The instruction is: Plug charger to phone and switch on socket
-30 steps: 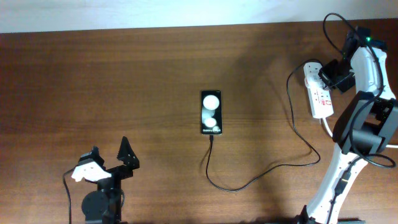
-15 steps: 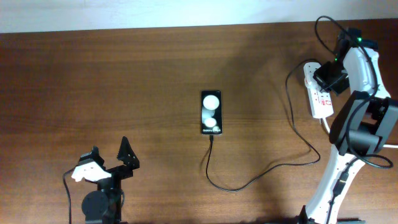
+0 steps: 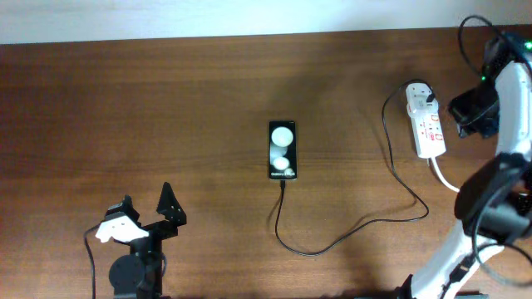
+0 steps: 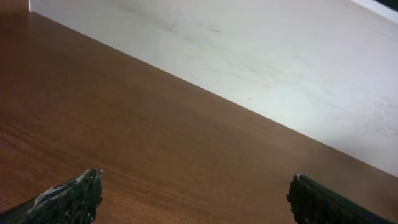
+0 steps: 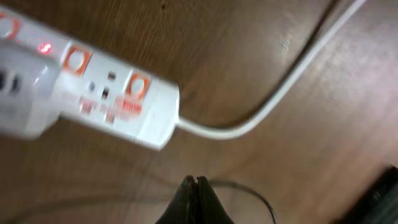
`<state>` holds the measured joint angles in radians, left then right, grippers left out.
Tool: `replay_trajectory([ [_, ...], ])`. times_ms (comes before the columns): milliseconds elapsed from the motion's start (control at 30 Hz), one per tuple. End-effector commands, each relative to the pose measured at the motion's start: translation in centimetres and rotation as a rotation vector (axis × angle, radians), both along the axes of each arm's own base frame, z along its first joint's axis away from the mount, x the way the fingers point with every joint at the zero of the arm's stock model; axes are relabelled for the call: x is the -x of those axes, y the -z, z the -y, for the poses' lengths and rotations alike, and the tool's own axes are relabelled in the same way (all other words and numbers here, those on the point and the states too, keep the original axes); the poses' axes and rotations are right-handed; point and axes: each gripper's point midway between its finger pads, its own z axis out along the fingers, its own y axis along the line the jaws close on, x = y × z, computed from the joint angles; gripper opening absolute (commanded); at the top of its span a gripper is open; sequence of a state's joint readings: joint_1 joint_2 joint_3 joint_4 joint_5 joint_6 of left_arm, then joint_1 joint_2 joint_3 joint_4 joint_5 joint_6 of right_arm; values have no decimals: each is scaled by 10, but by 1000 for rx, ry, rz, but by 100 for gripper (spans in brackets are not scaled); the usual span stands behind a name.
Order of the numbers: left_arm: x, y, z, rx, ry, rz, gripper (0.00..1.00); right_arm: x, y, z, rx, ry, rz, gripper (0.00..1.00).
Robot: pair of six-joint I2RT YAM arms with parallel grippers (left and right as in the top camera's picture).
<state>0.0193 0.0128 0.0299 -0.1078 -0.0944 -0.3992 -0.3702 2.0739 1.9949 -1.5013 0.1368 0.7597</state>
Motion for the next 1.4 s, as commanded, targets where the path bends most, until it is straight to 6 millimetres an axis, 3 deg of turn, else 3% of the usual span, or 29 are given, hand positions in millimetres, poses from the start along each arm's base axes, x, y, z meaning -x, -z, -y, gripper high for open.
replay_trajectory([
  [0, 0, 2, -1, -20, -4, -4, 99, 20, -52, -16, 1, 2, 83, 4],
  [167, 0, 2, -1, -20, -4, -4, 99, 67, -118, -50, 3, -59, 174, 4],
  [233, 0, 2, -1, -20, -4, -4, 99, 74, -139, -63, 38, -140, 232, 4],
  [300, 0, 2, -1, -20, -4, -4, 99, 76, -147, -74, 47, -216, 253, 4],
  [467, 0, 2, -1, -20, -4, -4, 99, 75, -132, -100, 19, -328, 199, 4],
  [633, 0, 2, -1, -20, -4, -4, 99, 86, -106, -105, -15, -338, 101, 4],
  [867, 0, 2, -1, -20, -4, -4, 99, 103, -134, -108, 21, -346, 207, 4],
  [1000, 0, 2, -1, -20, -4, -4, 99, 113, -150, -120, -4, -403, 285, 4],
  [1200, 0, 2, -1, -20, -4, -4, 99, 115, -153, -121, -5, -413, 301, 6],
  [1300, 0, 2, -1, -20, -4, -4, 99, 115, -153, -121, -3, -413, 298, 51],
  [1333, 0, 2, -1, -20, -4, -4, 99, 115, -153, -119, 5, -412, 295, 79],
  [1367, 0, 2, -1, -20, -4, -4, 99, 115, -153, -119, 5, -412, 295, 86],
])
